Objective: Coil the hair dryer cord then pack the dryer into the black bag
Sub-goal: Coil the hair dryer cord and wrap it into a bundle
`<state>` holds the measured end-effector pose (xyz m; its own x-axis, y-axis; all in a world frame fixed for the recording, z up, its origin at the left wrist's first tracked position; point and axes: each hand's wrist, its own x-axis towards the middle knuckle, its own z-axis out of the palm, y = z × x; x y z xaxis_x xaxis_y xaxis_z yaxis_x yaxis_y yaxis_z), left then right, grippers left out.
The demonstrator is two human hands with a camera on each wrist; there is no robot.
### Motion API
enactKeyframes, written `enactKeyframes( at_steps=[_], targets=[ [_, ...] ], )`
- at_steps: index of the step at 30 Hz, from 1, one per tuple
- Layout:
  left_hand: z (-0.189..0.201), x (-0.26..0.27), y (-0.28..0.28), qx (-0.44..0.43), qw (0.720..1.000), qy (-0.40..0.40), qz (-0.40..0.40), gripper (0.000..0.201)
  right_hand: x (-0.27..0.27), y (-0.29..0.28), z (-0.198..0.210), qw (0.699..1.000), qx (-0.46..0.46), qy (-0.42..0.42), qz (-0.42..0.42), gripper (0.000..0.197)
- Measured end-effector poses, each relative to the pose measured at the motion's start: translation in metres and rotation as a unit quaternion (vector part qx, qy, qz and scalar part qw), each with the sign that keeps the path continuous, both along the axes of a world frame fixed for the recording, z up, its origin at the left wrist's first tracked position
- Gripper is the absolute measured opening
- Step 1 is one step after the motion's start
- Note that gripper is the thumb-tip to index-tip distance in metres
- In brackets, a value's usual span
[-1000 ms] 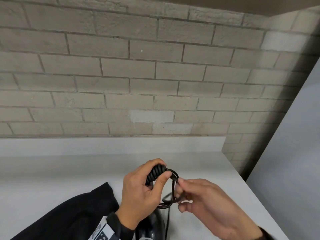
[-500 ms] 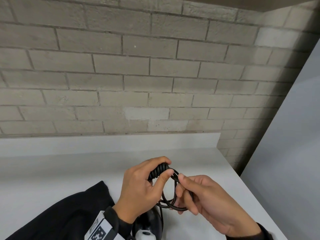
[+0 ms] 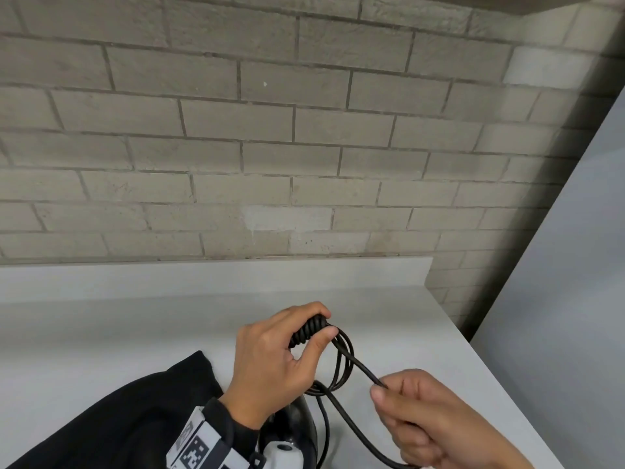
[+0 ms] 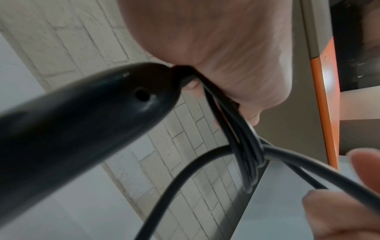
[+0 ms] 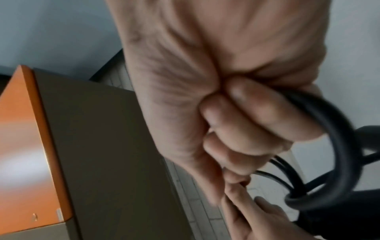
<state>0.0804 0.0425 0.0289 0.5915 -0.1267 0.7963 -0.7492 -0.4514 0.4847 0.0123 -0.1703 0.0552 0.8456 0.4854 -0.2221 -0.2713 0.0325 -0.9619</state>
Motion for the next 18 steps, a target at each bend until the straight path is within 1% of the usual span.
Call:
enactKeyframes(
  at_steps=[2, 4, 5, 6, 7, 8, 10, 12, 14, 16, 17, 18],
  targets=[
    [0.000, 0.003, 0.001, -0.012, 1.000, 0.010, 0.001, 0.022, 0.002, -0.006, -0.004, 0.996, 0.016, -0.083, 0.007, 0.037],
    [-0.001, 0.007, 0.005, -0.031, 0.999, 0.028, 0.004, 0.023, 0.001, -0.006, -0.022, 0.984, 0.073, -0.162, -0.019, 0.033],
    [-0.001, 0.008, 0.008, -0.038, 0.999, 0.034, 0.006, 0.023, 0.002, -0.004, -0.036, 0.977, 0.115, -0.176, -0.036, 0.031],
    [-0.001, 0.009, 0.010, -0.040, 0.998, 0.037, 0.007, 0.022, 0.001, 0.000, -0.050, 0.972, 0.160, -0.171, -0.034, 0.027],
    [-0.001, 0.008, 0.010, -0.037, 0.999, 0.035, 0.008, 0.022, -0.003, 0.007, -0.059, 0.958, 0.226, -0.177, 0.000, 0.017],
    [-0.001, 0.008, 0.010, -0.033, 0.999, 0.030, 0.011, 0.022, -0.004, 0.014, -0.069, 0.934, 0.309, -0.180, 0.025, 0.010],
    [-0.001, 0.007, 0.008, -0.027, 0.999, 0.025, 0.015, 0.022, -0.003, 0.013, -0.077, 0.897, 0.423, -0.130, -0.011, 0.025],
    [-0.001, 0.006, 0.007, -0.020, 0.999, 0.026, 0.013, 0.021, -0.008, 0.009, -0.080, 0.897, 0.428, -0.104, -0.040, 0.031],
    [-0.001, 0.005, 0.008, -0.015, 0.999, 0.029, 0.001, 0.022, -0.011, 0.000, -0.076, 0.902, 0.417, -0.109, -0.034, 0.035],
    [-0.001, 0.003, 0.008, -0.030, 0.998, 0.044, -0.017, 0.023, -0.015, -0.007, -0.065, 0.913, 0.400, -0.078, -0.033, 0.040],
    [-0.001, 0.001, 0.008, -0.041, 0.997, 0.053, -0.027, 0.024, -0.017, -0.008, -0.056, 0.918, 0.388, -0.071, -0.046, 0.040],
    [0.000, 0.000, 0.006, -0.049, 0.996, 0.061, -0.036, 0.026, -0.020, -0.009, -0.047, 0.917, 0.390, -0.070, -0.049, 0.039]
  ],
)
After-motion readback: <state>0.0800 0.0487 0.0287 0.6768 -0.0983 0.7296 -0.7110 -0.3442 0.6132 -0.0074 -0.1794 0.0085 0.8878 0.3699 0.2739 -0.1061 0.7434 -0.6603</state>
